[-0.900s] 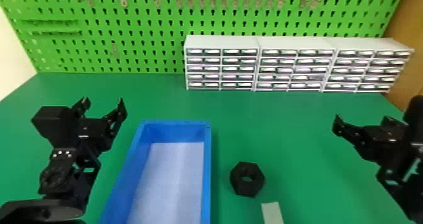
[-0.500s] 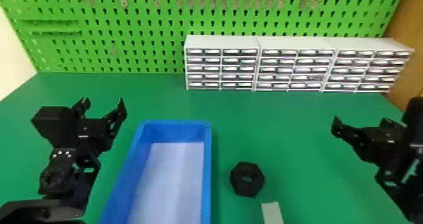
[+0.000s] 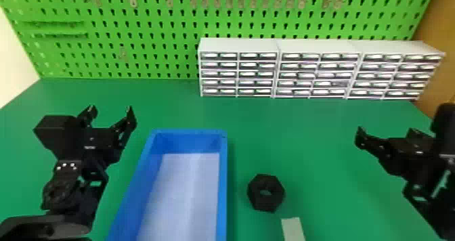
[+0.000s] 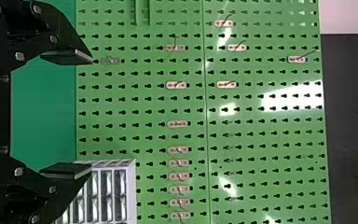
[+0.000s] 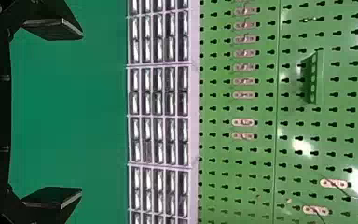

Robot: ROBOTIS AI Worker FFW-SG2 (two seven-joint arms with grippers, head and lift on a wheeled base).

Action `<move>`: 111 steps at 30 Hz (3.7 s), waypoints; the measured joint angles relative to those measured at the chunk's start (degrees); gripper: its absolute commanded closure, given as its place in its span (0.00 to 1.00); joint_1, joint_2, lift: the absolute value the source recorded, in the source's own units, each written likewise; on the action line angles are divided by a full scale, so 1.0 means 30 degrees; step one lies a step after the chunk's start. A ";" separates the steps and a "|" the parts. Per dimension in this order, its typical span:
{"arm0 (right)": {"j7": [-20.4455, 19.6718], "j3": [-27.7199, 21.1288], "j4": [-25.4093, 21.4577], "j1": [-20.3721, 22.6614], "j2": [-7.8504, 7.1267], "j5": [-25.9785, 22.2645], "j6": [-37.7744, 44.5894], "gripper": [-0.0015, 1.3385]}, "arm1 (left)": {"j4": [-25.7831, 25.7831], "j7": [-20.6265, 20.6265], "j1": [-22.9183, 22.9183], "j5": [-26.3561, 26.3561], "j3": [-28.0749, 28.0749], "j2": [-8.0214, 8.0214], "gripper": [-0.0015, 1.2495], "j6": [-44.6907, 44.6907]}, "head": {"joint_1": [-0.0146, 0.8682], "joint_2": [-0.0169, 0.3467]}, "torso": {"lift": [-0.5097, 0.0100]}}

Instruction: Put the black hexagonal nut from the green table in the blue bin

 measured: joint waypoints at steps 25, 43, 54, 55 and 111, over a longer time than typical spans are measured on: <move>0.3013 0.0823 -0.0963 -0.2626 -0.2192 -0.1956 0.5944 0.09 | 0.0000 0.0000 -0.0029 -0.0038 -0.0034 0.0000 0.35 -0.0004 | 0.76 0.20 | 0.80; 0.6612 0.1729 -0.1012 -0.4522 -0.3421 -0.1737 1.0342 0.09 | 0.0000 0.0000 -0.0030 -0.0179 -0.0014 0.0000 0.35 -0.0003 | 0.76 0.20 | 0.80; 0.8470 0.2100 -0.1012 -0.4827 -0.3926 -0.1259 1.2138 0.09 | 0.0000 0.0000 0.0052 -0.0260 0.0089 0.0000 0.35 -0.0002 | 0.76 0.20 | 0.80; 0.8634 0.2156 -0.1011 -0.4857 -0.3985 -0.1231 1.2274 0.09 | 0.0000 0.0000 0.0060 -0.0260 0.0096 0.0000 0.35 -0.0002 | 0.76 0.20 | 0.80; 2.0703 0.6306 0.1529 -0.5897 -0.3816 0.8735 1.3282 0.09 | 0.0050 0.0000 0.0094 -0.0609 0.0062 0.0000 0.35 0.0004 | 0.76 0.20 | 0.80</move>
